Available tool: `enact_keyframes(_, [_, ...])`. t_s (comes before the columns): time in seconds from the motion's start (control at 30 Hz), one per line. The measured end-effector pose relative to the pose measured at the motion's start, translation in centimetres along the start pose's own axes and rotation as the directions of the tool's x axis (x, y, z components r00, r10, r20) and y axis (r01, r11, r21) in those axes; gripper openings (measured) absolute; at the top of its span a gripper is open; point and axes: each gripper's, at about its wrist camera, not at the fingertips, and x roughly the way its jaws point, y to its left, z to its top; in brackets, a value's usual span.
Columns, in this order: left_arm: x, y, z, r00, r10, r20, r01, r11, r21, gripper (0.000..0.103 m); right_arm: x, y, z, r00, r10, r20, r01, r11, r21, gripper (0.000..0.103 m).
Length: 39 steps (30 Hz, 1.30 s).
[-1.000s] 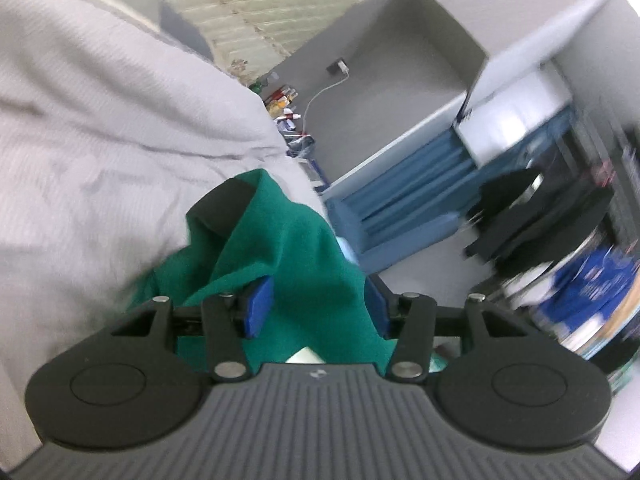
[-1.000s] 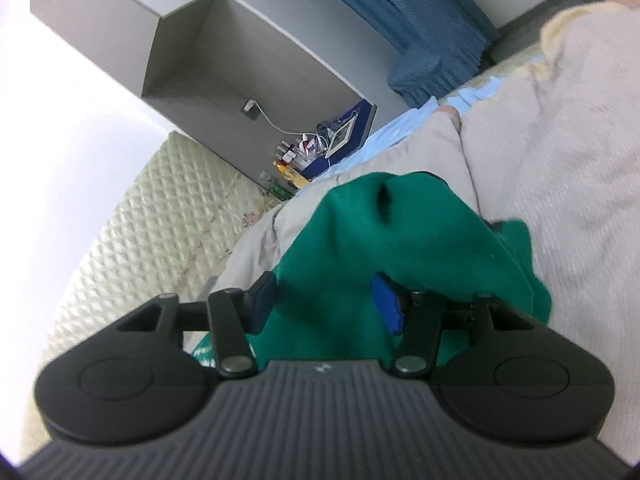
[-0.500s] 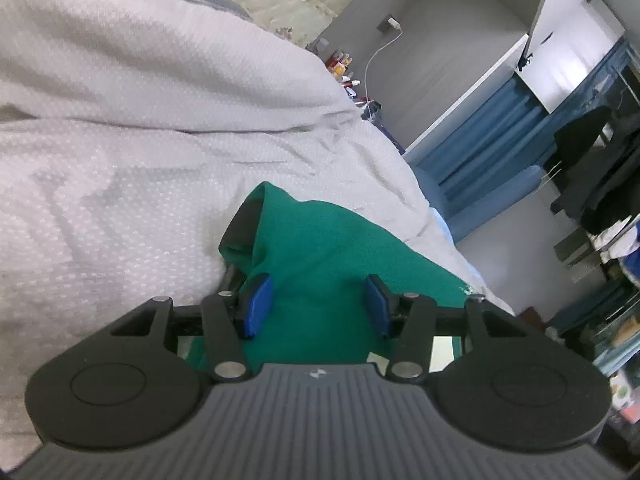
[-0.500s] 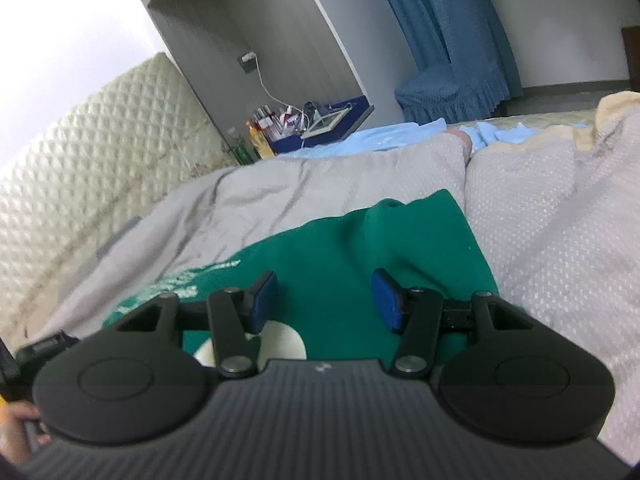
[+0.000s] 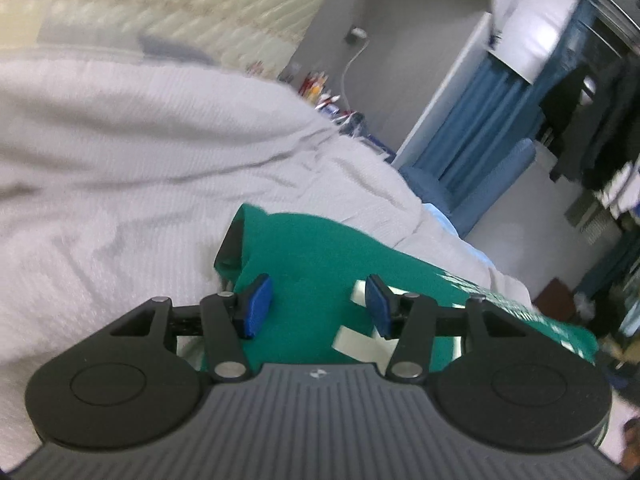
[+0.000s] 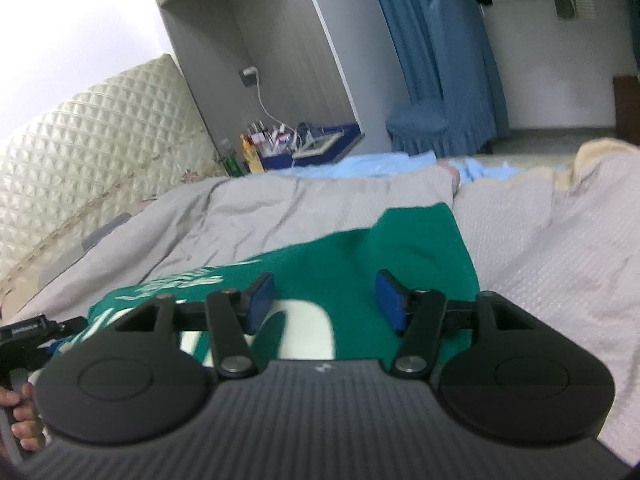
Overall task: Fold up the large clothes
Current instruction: 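Move both grippers over the green hoodie's lettered side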
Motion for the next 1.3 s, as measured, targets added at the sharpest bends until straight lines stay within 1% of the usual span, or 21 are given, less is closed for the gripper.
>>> enact_keyframes(0.1, [-1.7, -1.8, -0.3, 1.000, 0.003, 0.023, -0.005, 0.995, 0.095, 0.058, -1.8, 1.2, -0.4, 1.000, 0.014, 0.016, -0.013, 0.999, -0.034, 0.066])
enact_keyframes(0.2, [-3.4, -4.1, -1.2, 0.998, 0.012, 0.061, -0.025, 0.978, 0.206, 0.060, -3.2, 2.7, -1.3, 0.999, 0.033, 0.008, -0.032, 0.996, -0.087, 0.066])
enact_keyframes(0.27, [-4.3, -5.1, -1.9, 0.996, 0.017, 0.084, -0.038, 0.967, 0.253, 0.061, -3.7, 3.4, -1.8, 0.999, 0.040, 0.006, -0.040, 0.993, -0.112, 0.066])
enact_keyframes(0.37, [-5.9, -6.2, -2.5, 0.993, -0.022, 0.113, -0.013, 0.954, 0.298, 0.061, -3.7, 4.4, -2.3, 0.999, 0.043, -0.002, -0.043, 0.989, -0.141, 0.066])
enact_keyframes(0.43, [-6.4, -7.0, -2.9, 0.992, -0.043, 0.119, 0.001, 0.943, 0.333, 0.061, -3.8, 5.0, -2.6, 0.999, 0.039, 0.006, -0.037, 0.984, -0.174, 0.066])
enact_keyframes(0.5, [-6.4, -7.4, -3.3, 0.993, -0.070, 0.097, 0.032, 0.937, 0.348, 0.061, -3.7, 5.5, -2.8, 0.999, 0.037, 0.009, -0.034, 0.979, -0.203, 0.066])
enact_keyframes(0.53, [-6.1, -7.6, -3.5, 0.994, -0.073, 0.081, 0.040, 0.937, 0.348, 0.061, -3.5, 5.6, -2.9, 0.999, 0.034, 0.006, -0.032, 0.977, -0.212, 0.065])
enact_keyframes(0.63, [-4.6, -7.7, -4.2, 0.998, -0.054, 0.025, 0.042, 0.935, 0.351, 0.061, -2.3, 5.4, -3.3, 0.999, 0.011, -0.032, -0.017, 0.976, -0.217, 0.064])
enact_keyframes(0.73, [-2.5, -7.6, -4.9, 0.999, -0.021, -0.030, 0.030, 0.930, 0.367, 0.062, -1.1, 5.0, -3.8, 0.997, 0.003, -0.078, -0.019, 0.977, -0.211, 0.064])
enact_keyframes(0.83, [-0.9, -7.4, -5.1, 0.999, 0.001, -0.043, 0.015, 0.936, 0.351, 0.062, -0.1, 4.8, -4.2, 0.995, -0.002, -0.103, -0.020, 0.976, -0.218, 0.064])
enact_keyframes(0.9, [0.3, -7.3, -5.2, 0.999, 0.013, -0.049, 0.005, 0.936, 0.353, 0.063, 0.6, 4.6, -4.5, 0.993, 0.000, -0.115, -0.024, 0.977, -0.212, 0.064])
enact_keyframes(0.97, [1.0, -7.0, -5.1, 0.998, 0.011, -0.057, 0.008, 0.945, 0.326, 0.063, 1.4, 4.2, -4.7, 0.992, 0.006, -0.127, -0.031, 0.980, -0.199, 0.064])
enact_keyframes(1.07, [1.1, -6.6, -4.9, 0.999, -0.003, -0.051, 0.018, 0.953, 0.303, 0.063, 2.2, 4.0, -5.0, 0.991, 0.006, -0.136, -0.034, 0.978, -0.206, 0.065])
enact_keyframes(1.2, [-0.5, -5.4, -3.9, 0.998, -0.052, -0.036, 0.058, 0.981, 0.187, 0.064, 2.2, 4.0, -4.9, 0.990, 0.009, -0.143, -0.038, 0.979, -0.200, 0.065])
enact_keyframes(1.23, [-1.2, -5.1, -3.6, 0.998, -0.061, -0.028, 0.065, 0.986, 0.155, 0.067, 2.0, 3.9, -4.8, 0.990, 0.012, -0.142, -0.040, 0.980, -0.193, 0.065])
enact_keyframes(1.3, [-3.0, -4.0, -3.5, 0.995, -0.103, -0.010, 0.103, 0.993, 0.059, 0.070, 1.4, 4.0, -4.8, 0.990, 0.016, -0.141, -0.041, 0.983, -0.179, 0.065])
